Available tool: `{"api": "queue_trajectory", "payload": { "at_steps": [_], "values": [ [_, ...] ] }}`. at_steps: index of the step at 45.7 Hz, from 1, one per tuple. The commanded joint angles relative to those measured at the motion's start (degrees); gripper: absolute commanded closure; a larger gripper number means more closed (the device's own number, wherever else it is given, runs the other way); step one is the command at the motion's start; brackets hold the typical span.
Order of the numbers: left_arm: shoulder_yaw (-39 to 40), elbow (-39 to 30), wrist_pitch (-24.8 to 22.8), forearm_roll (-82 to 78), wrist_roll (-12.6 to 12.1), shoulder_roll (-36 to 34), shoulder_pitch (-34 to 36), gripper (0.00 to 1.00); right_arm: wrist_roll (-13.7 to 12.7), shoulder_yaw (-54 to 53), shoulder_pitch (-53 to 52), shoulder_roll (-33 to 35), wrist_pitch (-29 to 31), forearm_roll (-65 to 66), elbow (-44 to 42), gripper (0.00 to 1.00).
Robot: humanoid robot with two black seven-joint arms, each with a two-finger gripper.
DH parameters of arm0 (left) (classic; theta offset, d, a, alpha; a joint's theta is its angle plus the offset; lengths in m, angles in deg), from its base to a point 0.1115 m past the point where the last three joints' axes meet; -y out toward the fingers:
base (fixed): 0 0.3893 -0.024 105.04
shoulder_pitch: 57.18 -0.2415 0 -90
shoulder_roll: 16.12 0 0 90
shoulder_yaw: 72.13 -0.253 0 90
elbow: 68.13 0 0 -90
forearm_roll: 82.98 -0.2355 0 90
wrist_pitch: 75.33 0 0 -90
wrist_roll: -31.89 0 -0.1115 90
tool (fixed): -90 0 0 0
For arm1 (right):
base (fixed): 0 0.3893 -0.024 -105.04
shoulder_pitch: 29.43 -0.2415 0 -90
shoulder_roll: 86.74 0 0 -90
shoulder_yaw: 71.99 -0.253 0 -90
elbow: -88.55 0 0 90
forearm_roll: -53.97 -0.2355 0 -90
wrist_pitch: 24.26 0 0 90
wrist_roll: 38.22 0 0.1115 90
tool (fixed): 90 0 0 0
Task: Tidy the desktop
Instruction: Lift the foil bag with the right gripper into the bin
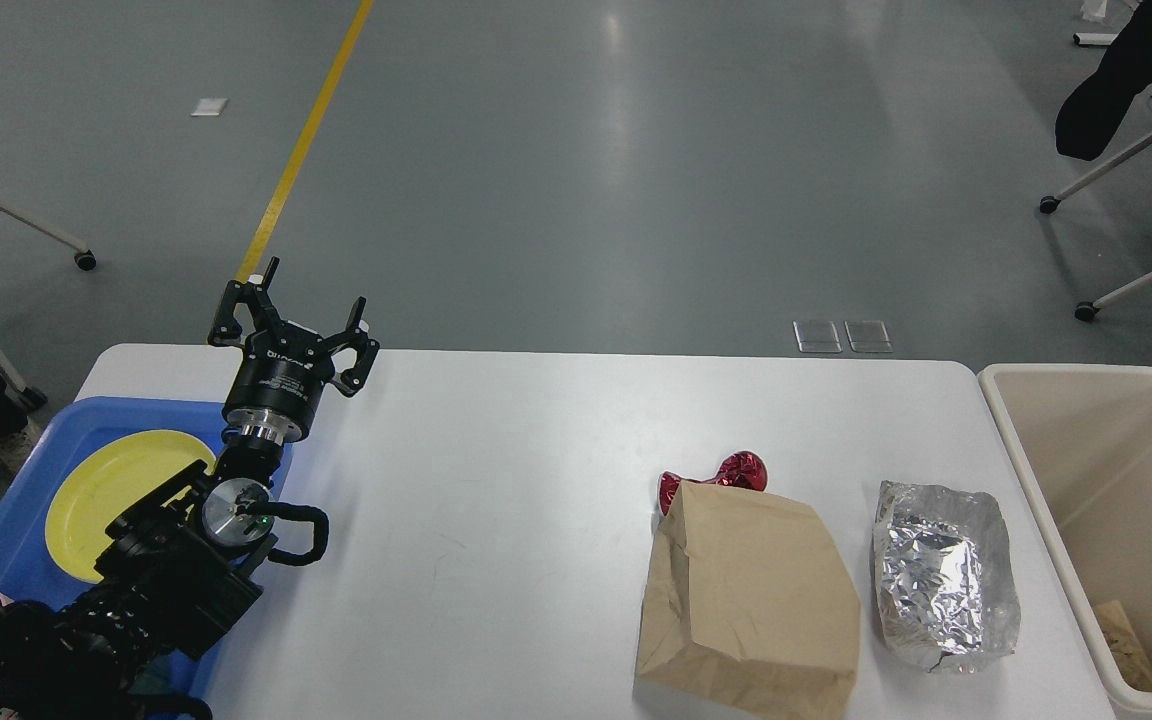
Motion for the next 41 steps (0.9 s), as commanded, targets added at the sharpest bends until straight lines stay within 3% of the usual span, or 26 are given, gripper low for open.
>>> {"api": "queue_trajectory", "payload": {
  "at_steps": [1,15,26,41],
  "values": [
    [0.0,0.0,0.0,0.0,0.0,0.0,0.0,0.03,0.0,0.5,0.6,3.9,-1.5,0.8,-3.1,1.0],
    [0.0,0.0,0.0,0.0,0.0,0.0,0.0,0.03,0.0,-4.0,13.9,10.1,-20.5,-0.5,-3.2,1.0],
    [0.0,0.0,0.0,0.0,0.0,0.0,0.0,0.03,0.1,-21.0,32.4,12.5,-35.4,-0.6,-3.3,1.0],
    [0.0,0.0,0.0,0.0,0.0,0.0,0.0,0.03,0.1,-43.0,49.8,8.0,-43.7,-0.6,-6.9,1.0]
  ]
}}
